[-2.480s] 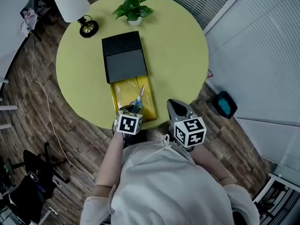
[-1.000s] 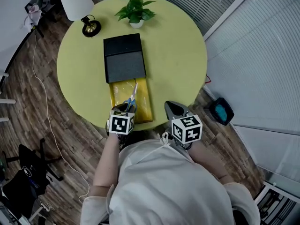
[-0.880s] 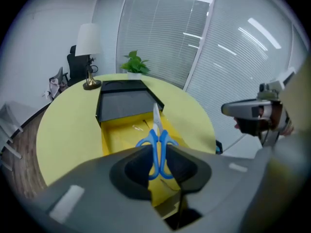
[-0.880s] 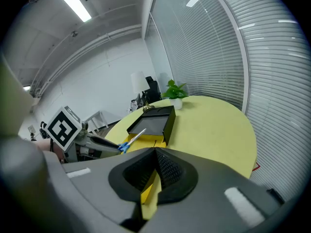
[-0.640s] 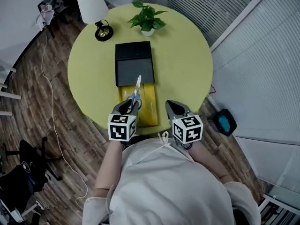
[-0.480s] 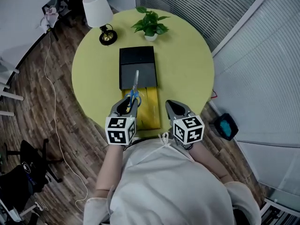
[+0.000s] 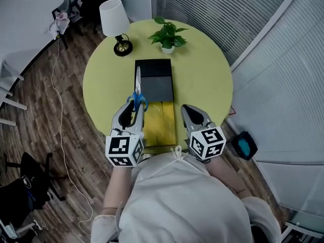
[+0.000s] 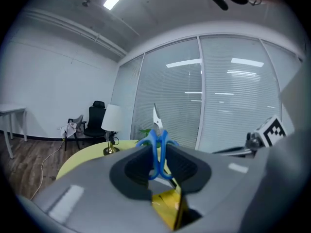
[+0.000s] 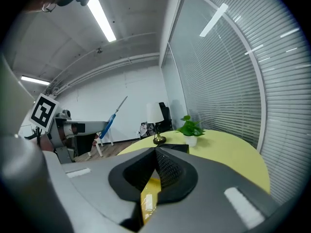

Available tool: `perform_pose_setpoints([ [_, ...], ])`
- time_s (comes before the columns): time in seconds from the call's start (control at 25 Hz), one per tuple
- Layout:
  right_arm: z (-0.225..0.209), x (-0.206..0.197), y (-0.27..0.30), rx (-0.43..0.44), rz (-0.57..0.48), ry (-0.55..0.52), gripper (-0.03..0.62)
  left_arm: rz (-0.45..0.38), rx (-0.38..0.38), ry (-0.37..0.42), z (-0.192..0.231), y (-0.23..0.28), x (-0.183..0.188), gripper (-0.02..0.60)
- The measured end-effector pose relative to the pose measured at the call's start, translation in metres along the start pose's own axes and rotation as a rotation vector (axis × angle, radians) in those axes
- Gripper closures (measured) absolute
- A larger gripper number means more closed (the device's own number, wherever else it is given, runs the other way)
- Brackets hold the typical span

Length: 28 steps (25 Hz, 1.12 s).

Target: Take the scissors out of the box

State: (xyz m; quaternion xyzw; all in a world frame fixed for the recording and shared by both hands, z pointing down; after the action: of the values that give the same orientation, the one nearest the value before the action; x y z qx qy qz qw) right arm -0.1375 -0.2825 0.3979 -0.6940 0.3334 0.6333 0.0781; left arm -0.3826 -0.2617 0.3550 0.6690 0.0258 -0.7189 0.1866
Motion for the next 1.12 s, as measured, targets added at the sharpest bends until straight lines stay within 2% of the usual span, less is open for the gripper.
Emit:
perform_pose_setpoints([
  [0.44,0.006,0.000,-0.003,-0.019,0.009,-0.036,0.595,-0.004,-0.007,-0.018,-0.001,-0.002,-0.003,0.489],
  [1.12,0.007,-0.004,-0.007,-0.026,0.034,-0.043,0.595,0.017,-0.031,0.031,-0.010,-0.002,-0.003,0.489],
])
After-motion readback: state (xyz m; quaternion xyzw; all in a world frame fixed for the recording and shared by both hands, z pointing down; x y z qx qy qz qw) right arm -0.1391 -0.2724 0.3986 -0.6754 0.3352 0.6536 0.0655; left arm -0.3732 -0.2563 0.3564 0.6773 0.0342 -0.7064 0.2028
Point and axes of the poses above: the fingertips, and each gripper's own axes: y forward along the fingers, z to its left, x out of its top, the point moved 10 cm from there along -y, backward along the fingers
